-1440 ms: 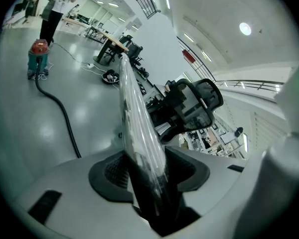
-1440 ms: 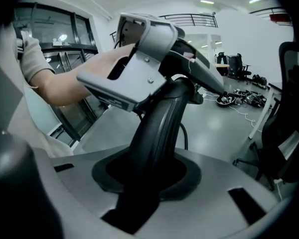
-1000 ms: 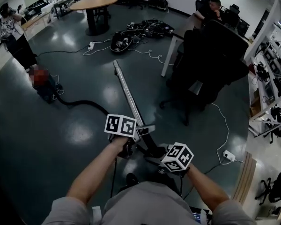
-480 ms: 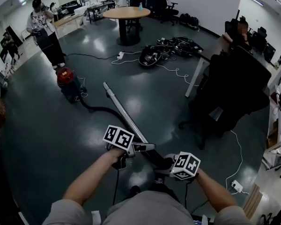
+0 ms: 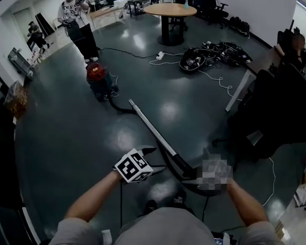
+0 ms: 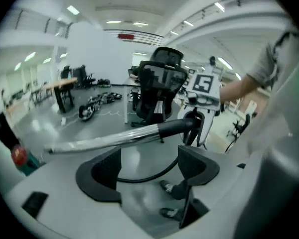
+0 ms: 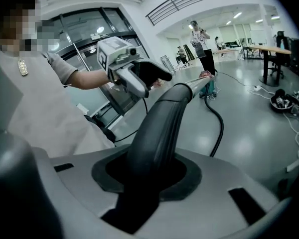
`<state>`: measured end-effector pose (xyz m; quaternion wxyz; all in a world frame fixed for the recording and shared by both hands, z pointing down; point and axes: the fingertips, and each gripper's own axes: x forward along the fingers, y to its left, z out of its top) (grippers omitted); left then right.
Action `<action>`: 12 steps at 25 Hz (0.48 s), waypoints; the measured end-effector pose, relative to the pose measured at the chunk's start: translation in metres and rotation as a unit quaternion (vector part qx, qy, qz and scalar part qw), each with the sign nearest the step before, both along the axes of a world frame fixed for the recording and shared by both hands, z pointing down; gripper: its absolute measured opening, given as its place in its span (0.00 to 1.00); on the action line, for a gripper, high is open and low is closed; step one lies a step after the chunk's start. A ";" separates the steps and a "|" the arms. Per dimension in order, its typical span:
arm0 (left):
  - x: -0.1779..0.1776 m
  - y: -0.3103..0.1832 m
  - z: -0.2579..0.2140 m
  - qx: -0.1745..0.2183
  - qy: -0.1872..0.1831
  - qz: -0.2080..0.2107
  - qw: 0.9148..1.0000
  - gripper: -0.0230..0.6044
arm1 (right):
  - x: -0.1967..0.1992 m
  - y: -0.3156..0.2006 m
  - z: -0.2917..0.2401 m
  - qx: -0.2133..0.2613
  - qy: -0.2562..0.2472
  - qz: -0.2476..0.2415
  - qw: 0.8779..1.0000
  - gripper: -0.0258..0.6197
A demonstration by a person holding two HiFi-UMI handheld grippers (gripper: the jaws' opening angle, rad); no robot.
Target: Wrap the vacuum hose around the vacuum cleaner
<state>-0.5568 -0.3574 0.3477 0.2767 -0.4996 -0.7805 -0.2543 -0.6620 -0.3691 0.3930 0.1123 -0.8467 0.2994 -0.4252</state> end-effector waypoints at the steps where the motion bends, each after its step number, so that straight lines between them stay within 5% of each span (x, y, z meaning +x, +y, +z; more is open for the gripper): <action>1: -0.008 0.007 -0.003 -0.020 0.051 0.035 0.998 0.61 | -0.001 0.007 -0.001 0.000 -0.005 -0.005 1.000 0.24; 5: -0.045 0.045 -0.011 -0.061 0.179 0.157 0.969 0.61 | -0.004 0.035 -0.012 -0.010 -0.024 -0.025 0.999 0.24; 12: -0.100 0.102 -0.019 -0.092 0.271 0.302 0.909 0.61 | -0.009 0.069 -0.041 -0.033 -0.061 -0.065 0.996 0.24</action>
